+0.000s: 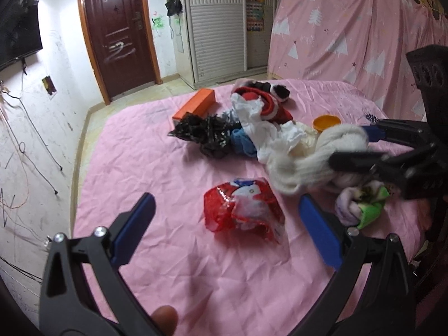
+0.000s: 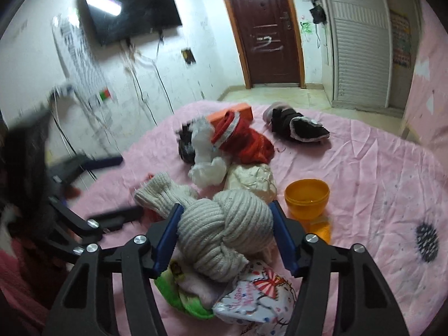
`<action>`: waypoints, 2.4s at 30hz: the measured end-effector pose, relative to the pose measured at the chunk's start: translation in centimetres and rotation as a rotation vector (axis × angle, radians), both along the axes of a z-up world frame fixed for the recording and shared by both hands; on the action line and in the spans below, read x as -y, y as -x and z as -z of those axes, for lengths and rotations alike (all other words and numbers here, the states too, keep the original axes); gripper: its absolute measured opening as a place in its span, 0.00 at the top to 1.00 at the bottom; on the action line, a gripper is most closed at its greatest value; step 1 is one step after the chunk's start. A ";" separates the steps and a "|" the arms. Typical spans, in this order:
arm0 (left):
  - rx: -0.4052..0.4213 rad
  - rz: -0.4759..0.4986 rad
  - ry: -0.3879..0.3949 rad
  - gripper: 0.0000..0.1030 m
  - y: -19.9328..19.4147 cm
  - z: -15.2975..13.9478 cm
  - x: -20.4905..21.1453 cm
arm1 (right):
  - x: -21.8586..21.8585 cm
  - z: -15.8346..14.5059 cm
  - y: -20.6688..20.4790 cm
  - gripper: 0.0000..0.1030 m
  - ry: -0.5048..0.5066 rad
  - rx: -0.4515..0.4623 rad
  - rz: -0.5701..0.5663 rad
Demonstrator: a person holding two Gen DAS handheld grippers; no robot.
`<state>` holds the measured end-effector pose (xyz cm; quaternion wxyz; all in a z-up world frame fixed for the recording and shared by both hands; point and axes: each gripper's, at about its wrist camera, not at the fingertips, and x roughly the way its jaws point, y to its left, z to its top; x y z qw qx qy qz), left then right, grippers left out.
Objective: Collect trash
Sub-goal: 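Grasp the red plastic bag with the left tool while the right tool grasps the grey knit beanie, then carry both items over the yellow bin and open both tools to drop them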
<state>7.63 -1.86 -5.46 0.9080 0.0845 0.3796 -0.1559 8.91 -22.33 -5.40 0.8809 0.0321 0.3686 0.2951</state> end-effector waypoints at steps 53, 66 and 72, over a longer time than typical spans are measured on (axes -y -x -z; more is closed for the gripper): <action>-0.069 0.503 0.088 0.62 2.6 -8.0 36.1 | 34.1 5.0 10.9 0.41 -0.140 0.093 0.868; -0.141 0.517 0.125 0.53 1.8 -6.1 42.0 | 38.5 5.0 12.8 0.28 -0.171 0.096 0.996; -0.140 0.511 0.119 0.38 2.2 -5.8 42.9 | 40.4 4.9 14.3 0.28 -0.218 0.109 1.045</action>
